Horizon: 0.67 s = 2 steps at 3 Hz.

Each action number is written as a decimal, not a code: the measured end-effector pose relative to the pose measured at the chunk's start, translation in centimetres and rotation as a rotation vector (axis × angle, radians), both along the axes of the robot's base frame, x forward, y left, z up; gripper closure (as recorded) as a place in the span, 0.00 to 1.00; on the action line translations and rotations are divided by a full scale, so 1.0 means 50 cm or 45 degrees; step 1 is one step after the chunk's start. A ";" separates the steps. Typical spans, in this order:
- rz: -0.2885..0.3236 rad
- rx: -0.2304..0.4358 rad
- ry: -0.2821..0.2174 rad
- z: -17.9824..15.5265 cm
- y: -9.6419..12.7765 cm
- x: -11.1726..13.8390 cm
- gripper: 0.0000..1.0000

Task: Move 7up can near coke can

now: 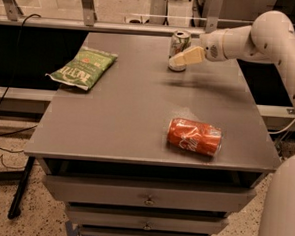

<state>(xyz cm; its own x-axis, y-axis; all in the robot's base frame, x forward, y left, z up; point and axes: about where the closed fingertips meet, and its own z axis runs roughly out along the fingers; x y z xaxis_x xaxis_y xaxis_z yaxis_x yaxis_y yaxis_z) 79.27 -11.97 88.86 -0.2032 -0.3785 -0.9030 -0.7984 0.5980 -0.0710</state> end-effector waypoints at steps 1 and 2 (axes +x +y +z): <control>0.008 0.042 0.042 -0.008 0.025 0.006 0.18; 0.006 0.078 0.074 -0.016 0.031 0.005 0.41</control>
Offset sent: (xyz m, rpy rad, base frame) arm 0.0004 0.0101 -0.0084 0.0956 0.0830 -0.0082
